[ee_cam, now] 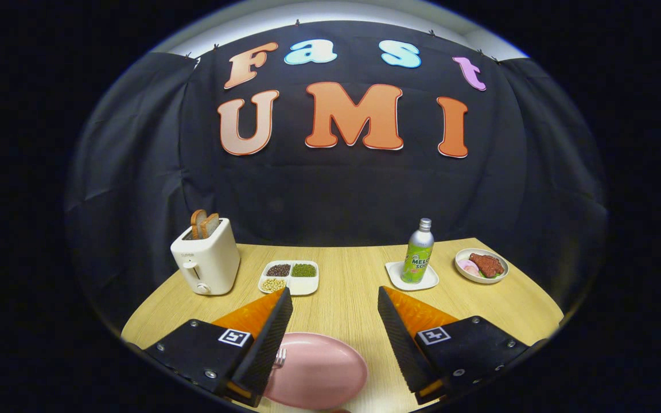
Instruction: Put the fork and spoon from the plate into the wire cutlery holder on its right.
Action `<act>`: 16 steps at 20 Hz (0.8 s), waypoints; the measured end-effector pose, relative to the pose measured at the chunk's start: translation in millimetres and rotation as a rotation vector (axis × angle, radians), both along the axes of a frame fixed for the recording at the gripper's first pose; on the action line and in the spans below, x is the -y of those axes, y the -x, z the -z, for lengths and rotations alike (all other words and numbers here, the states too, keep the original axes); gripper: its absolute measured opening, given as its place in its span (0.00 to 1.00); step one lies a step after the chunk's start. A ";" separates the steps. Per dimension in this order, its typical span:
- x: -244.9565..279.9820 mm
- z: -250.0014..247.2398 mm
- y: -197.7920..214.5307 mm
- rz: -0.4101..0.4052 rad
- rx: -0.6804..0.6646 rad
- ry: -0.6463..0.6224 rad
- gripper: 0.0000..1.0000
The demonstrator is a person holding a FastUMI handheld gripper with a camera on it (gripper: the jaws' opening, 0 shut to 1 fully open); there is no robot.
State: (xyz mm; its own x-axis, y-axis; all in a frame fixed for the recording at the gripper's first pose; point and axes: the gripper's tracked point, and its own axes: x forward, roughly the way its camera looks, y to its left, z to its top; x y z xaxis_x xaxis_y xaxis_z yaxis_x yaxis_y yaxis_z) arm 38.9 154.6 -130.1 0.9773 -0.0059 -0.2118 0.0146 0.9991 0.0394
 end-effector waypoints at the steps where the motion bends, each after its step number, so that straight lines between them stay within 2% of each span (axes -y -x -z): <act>1: -6.8 5.4 1.3 -0.002 -0.005 -0.005 0.90; 7: -52.4 50.8 11.2 -0.046 -0.129 0.004 0.90; 12: -71.6 110.4 27.6 -0.086 -0.371 0.010 0.91; 16: -79.5 147.8 44.1 -0.155 -0.538 0.059 0.90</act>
State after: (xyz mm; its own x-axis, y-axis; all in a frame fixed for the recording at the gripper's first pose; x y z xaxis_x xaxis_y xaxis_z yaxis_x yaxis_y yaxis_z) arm -5.2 234.1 -277.9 0.7223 0.1026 -0.6840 -0.1304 0.9914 0.0110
